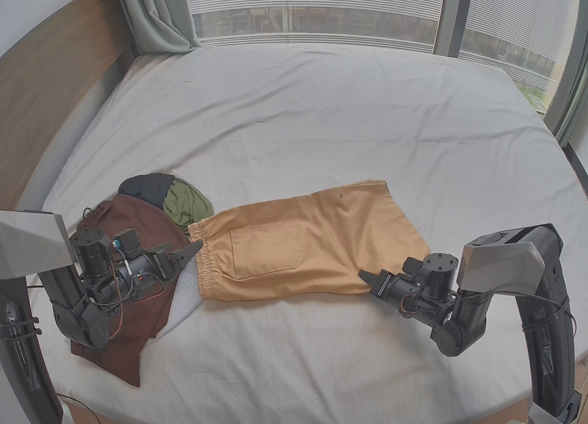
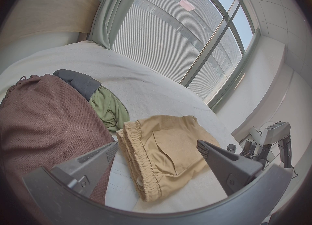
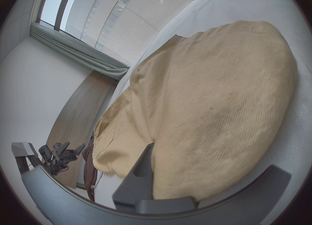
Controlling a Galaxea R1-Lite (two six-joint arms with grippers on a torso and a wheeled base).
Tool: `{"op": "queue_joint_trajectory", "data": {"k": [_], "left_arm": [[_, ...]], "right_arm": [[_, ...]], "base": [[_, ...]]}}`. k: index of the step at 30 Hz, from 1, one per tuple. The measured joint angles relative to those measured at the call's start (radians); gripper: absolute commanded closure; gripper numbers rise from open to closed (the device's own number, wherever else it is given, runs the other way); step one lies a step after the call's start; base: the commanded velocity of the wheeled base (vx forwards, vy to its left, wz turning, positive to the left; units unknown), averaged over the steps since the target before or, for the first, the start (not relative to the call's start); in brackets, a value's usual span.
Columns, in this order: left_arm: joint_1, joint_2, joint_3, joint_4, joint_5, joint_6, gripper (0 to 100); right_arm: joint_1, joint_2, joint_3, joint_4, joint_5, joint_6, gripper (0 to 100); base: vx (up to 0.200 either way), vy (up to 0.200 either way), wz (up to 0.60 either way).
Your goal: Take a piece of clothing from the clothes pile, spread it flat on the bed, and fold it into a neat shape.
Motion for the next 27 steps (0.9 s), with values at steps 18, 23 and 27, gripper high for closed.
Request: {"op": "queue_joint_trajectory", "data": {"k": [18,23,27], "left_arm": [[-0.001,-0.003,-0.013,0.000,0.001,0.003,0],[-0.002,-0.001,-0.018,0.000,-0.004,0.010,0],[-0.008,0.000,-0.015,0.000,-0.011,0.013,0]], "right_arm": [[0.052,-0.168,0.370,0.001,-0.099,-0.066,100],[0.073,-0.186,0.434,0.001,-0.133,-0.085,100],[0.072,-0.185,0.450,0.001,-0.134,-0.103,100]], "base": [[0.000,0.000,0.00],[0.000,0.000,0.00],[0.000,0.000,0.00]]}}
